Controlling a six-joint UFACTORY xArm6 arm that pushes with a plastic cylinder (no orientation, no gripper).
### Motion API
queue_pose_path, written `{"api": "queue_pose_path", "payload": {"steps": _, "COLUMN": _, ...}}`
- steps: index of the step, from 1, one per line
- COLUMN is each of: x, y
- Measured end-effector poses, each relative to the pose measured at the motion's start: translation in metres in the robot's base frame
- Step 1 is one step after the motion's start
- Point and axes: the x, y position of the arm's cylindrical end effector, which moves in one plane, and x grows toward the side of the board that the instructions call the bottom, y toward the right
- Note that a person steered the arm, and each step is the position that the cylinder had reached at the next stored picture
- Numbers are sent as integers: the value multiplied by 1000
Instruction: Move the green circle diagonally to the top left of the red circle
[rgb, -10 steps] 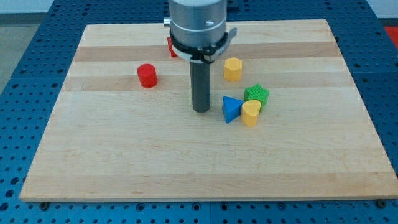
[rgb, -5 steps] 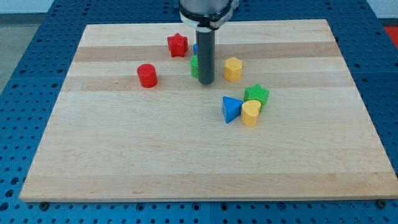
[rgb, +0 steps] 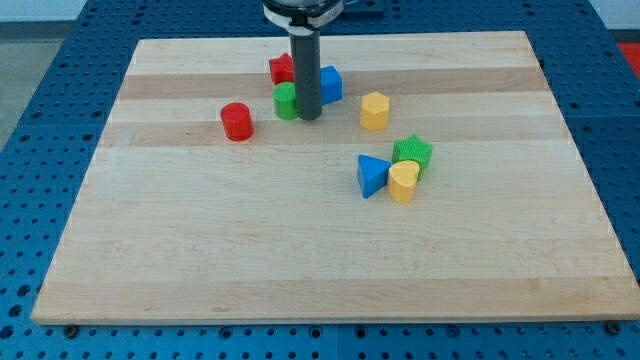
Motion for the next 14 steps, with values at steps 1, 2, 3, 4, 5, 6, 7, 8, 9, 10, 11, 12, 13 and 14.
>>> {"api": "queue_pose_path", "payload": {"steps": 1, "x": -10, "y": -8}}
{"api": "queue_pose_path", "payload": {"steps": 2, "x": -17, "y": -19}}
{"api": "queue_pose_path", "payload": {"steps": 3, "x": -23, "y": -39}}
{"api": "queue_pose_path", "payload": {"steps": 4, "x": -25, "y": -64}}
{"api": "queue_pose_path", "payload": {"steps": 5, "x": -27, "y": -91}}
{"api": "queue_pose_path", "payload": {"steps": 6, "x": -43, "y": -105}}
{"api": "queue_pose_path", "payload": {"steps": 7, "x": -61, "y": -116}}
{"api": "queue_pose_path", "payload": {"steps": 8, "x": -76, "y": -122}}
{"api": "queue_pose_path", "payload": {"steps": 9, "x": -88, "y": -123}}
{"api": "queue_pose_path", "payload": {"steps": 10, "x": -83, "y": -135}}
{"api": "queue_pose_path", "payload": {"steps": 11, "x": -78, "y": -155}}
{"api": "queue_pose_path", "payload": {"steps": 12, "x": -80, "y": -165}}
{"api": "queue_pose_path", "payload": {"steps": 13, "x": -80, "y": -186}}
{"api": "queue_pose_path", "payload": {"steps": 14, "x": -81, "y": -190}}
